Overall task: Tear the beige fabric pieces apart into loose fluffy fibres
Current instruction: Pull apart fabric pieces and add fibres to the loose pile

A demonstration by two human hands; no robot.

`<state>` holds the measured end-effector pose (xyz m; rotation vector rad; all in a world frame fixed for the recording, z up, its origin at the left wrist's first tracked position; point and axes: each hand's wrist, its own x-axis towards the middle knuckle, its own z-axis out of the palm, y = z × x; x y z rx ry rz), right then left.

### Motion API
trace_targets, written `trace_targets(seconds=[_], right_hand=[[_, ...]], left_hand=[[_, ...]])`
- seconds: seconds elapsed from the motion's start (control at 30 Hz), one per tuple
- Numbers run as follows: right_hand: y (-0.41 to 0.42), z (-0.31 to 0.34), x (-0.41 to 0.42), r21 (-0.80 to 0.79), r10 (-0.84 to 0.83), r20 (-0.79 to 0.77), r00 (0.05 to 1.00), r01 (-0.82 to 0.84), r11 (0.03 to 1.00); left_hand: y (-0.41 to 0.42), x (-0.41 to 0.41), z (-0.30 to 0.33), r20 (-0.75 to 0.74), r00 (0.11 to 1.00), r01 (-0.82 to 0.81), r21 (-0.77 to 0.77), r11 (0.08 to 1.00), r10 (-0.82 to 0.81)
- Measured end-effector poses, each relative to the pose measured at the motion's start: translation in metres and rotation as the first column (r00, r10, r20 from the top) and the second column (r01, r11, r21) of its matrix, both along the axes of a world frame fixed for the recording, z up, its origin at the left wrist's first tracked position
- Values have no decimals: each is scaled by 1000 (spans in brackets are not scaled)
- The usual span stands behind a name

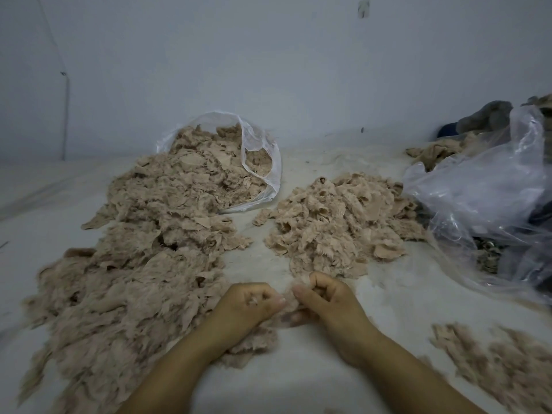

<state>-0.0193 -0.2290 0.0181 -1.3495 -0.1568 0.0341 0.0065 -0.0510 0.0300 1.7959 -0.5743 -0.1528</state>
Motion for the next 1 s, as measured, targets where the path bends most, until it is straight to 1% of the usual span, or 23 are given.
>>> trace_targets(seconds=[0.1,0.17,0.23,0.27,0.33,0.37,0.43,0.5,0.6,0.63,0.7,0.77,0.8,0.83,0.87,0.9,0.97,1.0], right_hand=[[0,2,3,25,-118,-35,992,119,993],[-5,5,4,86,-210,-45,977,213,973],[-11,6,5,109,-255,-37,966,257,960],[-11,8,5,89,-251,-36,967,253,963],[-9,7,3,55,-212,-47,976,215,975],[-6,6,2,76,-180,-55,982,184,980],[-2,6,1,152,-99,-80,992,110,982],[-1,6,0,206,-55,-93,994,74,976],[-7,8,3,359,-112,-100,989,141,922],[-11,8,5,384,-143,-108,984,174,907],[-15,9,8,346,-190,-85,978,207,915],[-17,8,12,313,-223,-50,973,228,922],[-16,7,13,261,-238,-37,971,239,935],[-16,8,11,146,-248,-15,969,247,958],[-16,7,7,-3,-224,8,974,224,975],[-13,6,4,-110,-153,7,988,153,982],[-4,2,-4,-221,31,-42,999,-39,975],[1,0,-7,-300,78,-36,996,-85,950]], left_hand=[[-3,-1,2,-39,998,-40,-10,999,39],[2,2,2,-8,996,-93,34,995,93],[7,4,1,13,994,-108,69,992,107],[8,4,0,11,996,-92,58,994,92],[5,1,-1,-36,998,-41,4,999,42],[2,-1,-1,-51,998,-24,0,1000,24],[-5,-3,-4,-40,999,11,32,999,-10],[-11,-2,-8,-65,998,20,-25,999,-22],[-8,-1,-8,-72,997,-32,-19,999,31],[-5,0,-6,-71,996,-53,-22,998,52],[-1,2,-5,-61,993,-101,-52,994,98],[-1,4,-5,-80,986,-156,-105,982,148],[-1,5,-7,-112,980,-181,-142,973,166],[-3,6,-7,-167,970,-211,-197,957,179],[-4,6,-8,-225,956,-246,-252,936,190],[-5,7,-7,-280,938,-289,-296,910,206],[-5,8,-5,-359,902,-371,-359,857,240],[-5,9,-5,-380,890,-398,-382,834,250]])
